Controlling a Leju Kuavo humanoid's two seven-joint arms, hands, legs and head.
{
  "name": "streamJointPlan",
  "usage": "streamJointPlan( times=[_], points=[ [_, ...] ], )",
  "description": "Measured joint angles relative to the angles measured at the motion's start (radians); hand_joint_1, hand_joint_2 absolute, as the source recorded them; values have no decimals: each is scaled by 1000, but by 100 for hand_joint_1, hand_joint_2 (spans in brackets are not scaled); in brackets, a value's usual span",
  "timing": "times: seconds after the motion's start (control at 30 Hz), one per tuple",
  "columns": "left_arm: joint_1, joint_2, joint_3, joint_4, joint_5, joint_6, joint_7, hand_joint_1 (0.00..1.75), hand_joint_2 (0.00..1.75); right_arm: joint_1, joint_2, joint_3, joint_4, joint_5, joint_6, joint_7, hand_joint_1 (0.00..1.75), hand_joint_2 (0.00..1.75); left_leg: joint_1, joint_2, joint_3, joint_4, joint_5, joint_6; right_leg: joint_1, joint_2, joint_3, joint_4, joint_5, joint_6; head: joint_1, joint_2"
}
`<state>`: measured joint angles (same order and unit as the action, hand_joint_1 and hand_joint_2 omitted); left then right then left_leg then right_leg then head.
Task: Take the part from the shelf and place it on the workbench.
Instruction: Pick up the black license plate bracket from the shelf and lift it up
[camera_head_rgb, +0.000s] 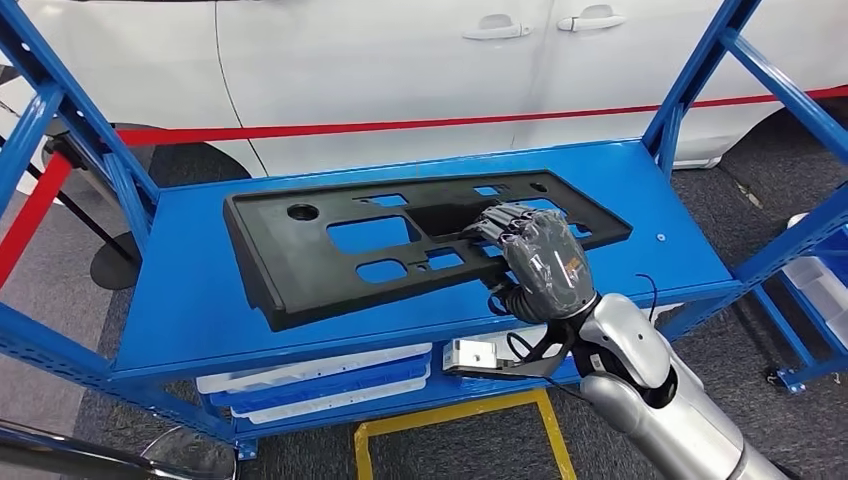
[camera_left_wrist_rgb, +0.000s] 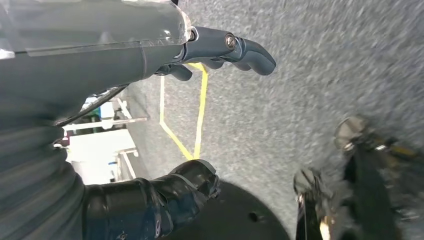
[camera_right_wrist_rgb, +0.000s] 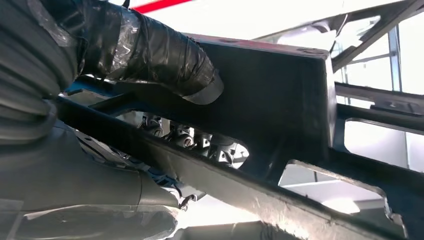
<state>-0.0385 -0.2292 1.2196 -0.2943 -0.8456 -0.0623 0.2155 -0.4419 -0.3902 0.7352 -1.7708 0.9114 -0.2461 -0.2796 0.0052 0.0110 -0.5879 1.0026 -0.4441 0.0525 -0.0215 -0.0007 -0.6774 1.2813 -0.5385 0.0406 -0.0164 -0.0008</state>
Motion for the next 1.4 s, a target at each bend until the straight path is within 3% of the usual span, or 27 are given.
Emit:
streamJointPlan(
  times=[0.03,0.1,0.17,0.23,0.27,0.3,0.37,0.4,0.43,0.5,0.57,0.63,0.7,0.77,0.83,0.9,0.93,0.97,1.0,1.03,1.07,1.13,1.17,1.23,1.27,1.3,1.4],
  points=[
    [0,-1,0,2,-2,0,0,0,175,-5,-1,4,-2,-4,0,0,175,175,1,0,-15,11,4,-4,-3,0,46,-53,23,2,0,0],
    [-2,-2,0,6,-4,0,0,0,175,-15,-3,8,-8,-6,0,1,175,175,0,-1,-38,30,11,-14,-1,1,136,-182,22,-1,0,0],
    [-2,-2,0,7,-7,0,0,0,175,-21,-6,10,-12,-9,-2,2,175,175,-2,-2,-49,38,22,-26,6,2,169,-244,1,-15,0,0],
    [-1,-2,0,9,-16,4,-1,0,175,-23,-8,13,-13,-13,-6,10,175,175,-1,-3,-57,42,29,-40,5,1,155,-250,13,-35,0,0],
    [0,-2,0,10,-21,8,-1,0,175,-23,-9,14,-13,-15,-9,15,175,175,0,-3,-65,55,12,-46,3,-1,146,-250,23,-46,0,0],
    [0,-2,-1,11,-27,12,-2,0,175,-22,-11,14,-12,-16,-14,21,175,175,2,-4,-76,84,-24,-52,1,-3,134,-252,34,-56,-1,0],
    [0,-1,-3,13,-41,21,-3,0,175,-15,-19,14,-12,-16,-29,29,175,175,4,-4,-102,188,-126,-60,2,-5,109,-252,55,-66,-1,0],
    [0,-1,-6,14,-49,25,-3,0,175,-9,-25,14,-12,-15,-37,33,175,175,5,-4,-112,249,-163,-62,4,-5,96,-250,65,-67,-1,0],
    [1,-1,-9,15,-56,29,-4,0,175,-2,-33,14,-12,-14,-44,35,175,175,5,-4,-115,297,-176,-63,5,-6,82,-249,76,-67,-1,0],
    [0,-1,-16,18,-68,35,-8,0,175,12,-47,14,-13,-15,-50,39,175,175,6,-4,-82,308,-137,-61,6,-6,53,-243,95,-65,-1,0],
    [-1,-1,-21,20,-75,37,-13,0,175,24,-58,14,-13,-16,-51,44,175,175,3,-7,14,188,-93,-49,8,-4,29,-235,111,-59,-1,0],
    [-1,1,-24,20,-77,37,-15,0,175,30,-66,14,-14,-17,-51,46,175,175,-2,-11,107,46,-103,-36,9,-3,17,-232,127,-49,-1,0],
    [-2,2,-27,21,-79,38,-17,0,175,33,-72,13,-15,-17,-51,48,175,175,-7,-13,130,-8,-110,-28,7,-3,14,-240,148,-36,-1,0],
    [-3,2,-32,22,-84,38,-18,0,175,36,-78,13,-16,-17,-48,49,175,175,-3,-9,116,-18,-85,-18,5,-2,7,-242,145,-24,0,0],
    [-5,2,-37,24,-90,37,-19,0,175,40,-84,13,-16,-17,-44,49,175,175,2,-4,93,-25,-56,-4,5,-1,-12,-190,69,-17,1,0],
    [-5,3,-41,27,-97,35,-19,0,175,43,-87,13,-15,-16,-39,50,175,175,-1,-1,57,-18,-32,3,4,0,-37,-74,-26,-12,1,0],
    [-5,3,-42,28,-100,34,-19,0,175,45,-87,13,-14,-15,-37,51,175,175,-2,0,37,-12,-22,3,3,0,-44,-16,-45,-10,1,0],
    [-5,3,-43,30,-102,33,-19,0,175,46,-87,14,-13,-14,-34,51,175,175,-3,1,17,-4,-13,3,3,0,-41,21,-37,-9,1,0],
    [-6,3,-45,32,-104,32,-19,0,175,47,-87,14,-12,-14,-32,51,175,175,-3,1,-4,5,-4,1,2,0,-22,26,-9,-8,1,0],
    [-6,3,-46,34,-105,31,-19,0,175,47,-88,14,-11,-14,-31,52,175,175,-3,1,-24,15,3,-1,1,-1,13,-2,23,-8,1,0],
    [-7,3,-48,35,-106,31,-19,0,175,47,-88,14,-11,-14,-30,52,175,175,-3,1,-41,25,10,-5,0,-1,61,-60,34,-9,1,0],
    [-9,3,-51,38,-107,31,-20,0,175,46,-89,14,-11,-15,-27,52,175,175,-6,-1,-62,39,22,-15,4,0,154,-194,9,-17,1,0],
    [-9,4,-53,38,-108,31,-20,0,175,45,-89,14,-11,-16,-24,54,175,175,-6,-1,-66,41,30,-20,7,0,177,-236,-10,-21,1,0],
    [-8,4,-56,39,-109,31,-22,0,175,43,-90,14,-10,-17,-19,57,175,175,-7,-2,-69,35,47,-32,9,0,177,-256,-4,-35,2,0],
    [-7,5,-57,40,-109,31,-23,0,175,41,-90,14,-10,-17,-16,58,175,175,-6,-4,-74,38,41,-38,7,-2,169,-259,7,-42,2,0],
    [-7,6,-58,40,-110,31,-24,0,175,40,-90,14,-10,-17,-14,60,175,175,-5,-5,-83,54,15,-44,4,-5,157,-262,20,-52,2,0],
    [-8,8,-60,43,-112,30,-24,0,175,38,-90,15,-10,-19,-12,65,175,175,-1,-7,-121,201,-135,-59,2,-9,113,-262,58,-66,1,0]
  ],
)
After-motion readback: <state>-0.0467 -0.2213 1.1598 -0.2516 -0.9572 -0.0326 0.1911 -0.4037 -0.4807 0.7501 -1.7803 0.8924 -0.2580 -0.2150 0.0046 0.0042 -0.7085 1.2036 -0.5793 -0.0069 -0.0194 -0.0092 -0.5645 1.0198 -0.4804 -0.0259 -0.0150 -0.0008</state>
